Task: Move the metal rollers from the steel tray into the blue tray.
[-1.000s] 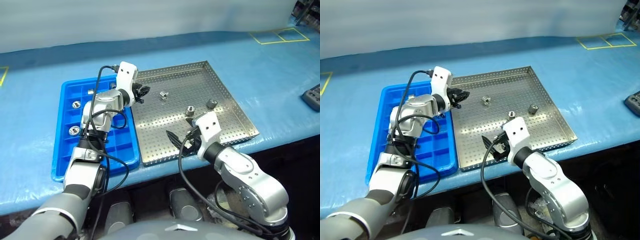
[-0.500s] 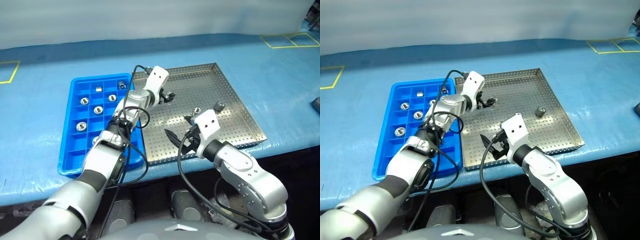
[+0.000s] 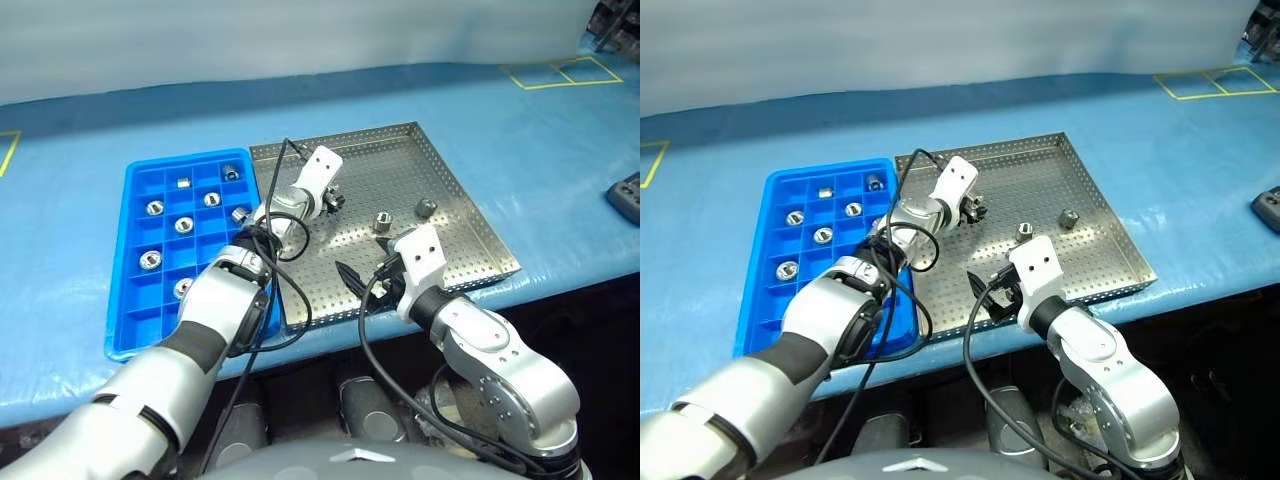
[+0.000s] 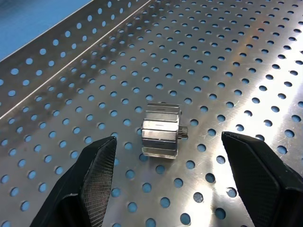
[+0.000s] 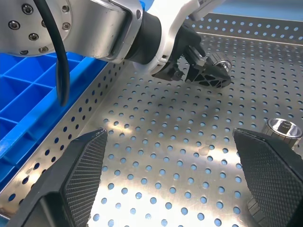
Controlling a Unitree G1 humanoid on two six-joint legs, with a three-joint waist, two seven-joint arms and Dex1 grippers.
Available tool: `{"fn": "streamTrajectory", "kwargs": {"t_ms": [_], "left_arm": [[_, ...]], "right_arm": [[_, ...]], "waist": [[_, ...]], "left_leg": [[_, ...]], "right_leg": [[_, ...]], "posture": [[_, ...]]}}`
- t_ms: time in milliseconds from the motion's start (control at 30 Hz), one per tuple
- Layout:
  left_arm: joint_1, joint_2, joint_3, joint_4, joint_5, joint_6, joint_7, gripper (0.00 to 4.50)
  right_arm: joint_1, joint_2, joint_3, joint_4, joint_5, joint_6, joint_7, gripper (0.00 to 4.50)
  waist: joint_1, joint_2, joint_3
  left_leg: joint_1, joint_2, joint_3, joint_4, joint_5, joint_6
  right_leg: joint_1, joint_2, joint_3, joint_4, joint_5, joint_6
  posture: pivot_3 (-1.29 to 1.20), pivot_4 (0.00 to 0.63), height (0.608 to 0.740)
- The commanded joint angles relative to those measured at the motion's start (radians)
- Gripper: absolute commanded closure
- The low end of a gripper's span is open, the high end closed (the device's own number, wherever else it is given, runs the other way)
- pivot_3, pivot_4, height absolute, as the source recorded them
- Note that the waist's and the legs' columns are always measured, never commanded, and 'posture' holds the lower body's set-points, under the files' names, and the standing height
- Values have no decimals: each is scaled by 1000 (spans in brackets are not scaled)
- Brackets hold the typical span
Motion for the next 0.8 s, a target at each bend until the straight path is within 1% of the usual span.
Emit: {"fn": "streamTrajectory", "kwargs": {"t_ms": [33,300,667,700,733,800], "left_arm": [[-47,-8,18,17,13,-33,29,648],[-52,0,49,55,15,-45,113,648],[-45,-8,79,74,23,-41,109,648],[-45,-9,81,75,23,-41,109,1023],[-45,-9,86,75,21,-40,108,1233],[-44,-11,93,76,20,-39,106,1886]], "right_arm": [[-1,1,-21,-48,1,-10,-5,0],[5,-2,-29,-52,2,-4,-8,0],[1,-5,-30,-54,0,0,-8,0],[0,-5,-30,-55,0,0,-9,0],[0,-4,-31,-56,0,0,-10,0],[1,-5,-33,-58,-1,2,-11,0]], "waist": [[-6,0,0],[-31,0,0],[-39,0,0],[-39,0,0],[-39,0,0],[-39,0,0]], "left_leg": [[0,0,0,0,0,0],[0,0,0,0,0,0],[0,0,0,0,0,0],[0,0,0,0,0,0],[0,0,0,0,0,0],[0,0,0,0,0,0]], "right_leg": [[0,0,0,0,0,0],[0,0,0,0,0,0],[0,0,0,0,0,0],[0,0,0,0,0,0],[0,0,0,0,0,0],[0,0,0,0,0,0]], "posture": [[-295,150,740],[-302,150,740],[-301,150,740],[-301,150,740],[-301,150,740],[-311,150,740]]}}
